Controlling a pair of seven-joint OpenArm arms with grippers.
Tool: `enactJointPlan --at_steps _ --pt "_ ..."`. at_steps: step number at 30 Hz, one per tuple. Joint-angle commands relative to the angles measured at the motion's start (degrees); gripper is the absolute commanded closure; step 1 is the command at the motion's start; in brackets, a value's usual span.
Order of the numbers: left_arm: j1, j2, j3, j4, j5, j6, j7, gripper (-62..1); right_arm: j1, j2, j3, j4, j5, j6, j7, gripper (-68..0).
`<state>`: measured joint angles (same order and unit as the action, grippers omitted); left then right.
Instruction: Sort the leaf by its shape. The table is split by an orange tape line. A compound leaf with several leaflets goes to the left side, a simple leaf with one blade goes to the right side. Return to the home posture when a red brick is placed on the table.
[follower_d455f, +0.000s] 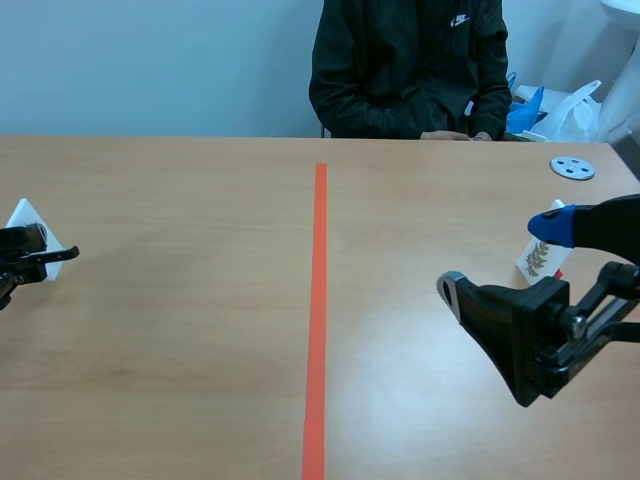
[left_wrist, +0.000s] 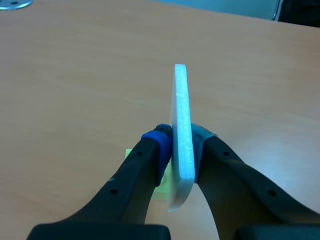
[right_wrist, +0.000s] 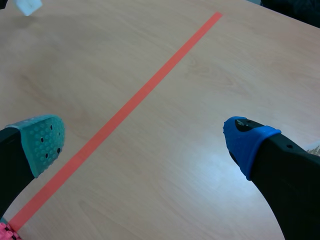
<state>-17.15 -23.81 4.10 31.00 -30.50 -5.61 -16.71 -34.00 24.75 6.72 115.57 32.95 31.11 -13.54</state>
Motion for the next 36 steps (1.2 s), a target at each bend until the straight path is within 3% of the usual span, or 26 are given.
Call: enactJointPlan --at_steps 1,5,10,14,21,25,31,36 --pt "-1.1 -0.5 0.1 0.6 -0.2 -0.1 -1.6 -5.5 0.7 0.3 0.1 0.2 0.5 0.0 1.0 -67.9" --pt "-1.1 -0.3 0.1 -0.4 1.4 0.0 -1.7 -5.6 0.7 0.3 0.1 0.2 0.5 0.0 1.0 -67.9" --pt "-1.1 0.4 0.5 -0.5 1.6 0.0 -1.9 -5.8 0.7 0.3 0.1 0.2 0.5 0.0 1.0 -67.9" --pt "-1.1 1.3 0.9 -0.5 1.6 0.2 -1.9 -10.7 0.7 0.3 0.1 0.2 0.5 0.0 1.0 -67.9" --pt "-1.1 1.9 1.1 -0.5 1.6 0.4 -1.9 -10.7 0.7 0.3 0.1 0.2 0.5 0.0 1.0 -67.9" --pt "-1.1 1.9 1.1 -0.5 1.6 0.4 -1.9 -19.2 0.7 0.3 0.1 0.2 0.5 0.0 1.0 -67.9" --pt "-1.1 1.9 1.1 -0.5 1.6 0.4 -2.0 -20.7 0.7 0.3 0.1 0.2 0.5 0.0 1.0 -67.9" --pt "-1.1 1.3 1.1 0.4 1.6 0.3 -3.2 -36.0 0.7 0.3 0.1 0.2 0.5 0.0 1.0 -67.9"
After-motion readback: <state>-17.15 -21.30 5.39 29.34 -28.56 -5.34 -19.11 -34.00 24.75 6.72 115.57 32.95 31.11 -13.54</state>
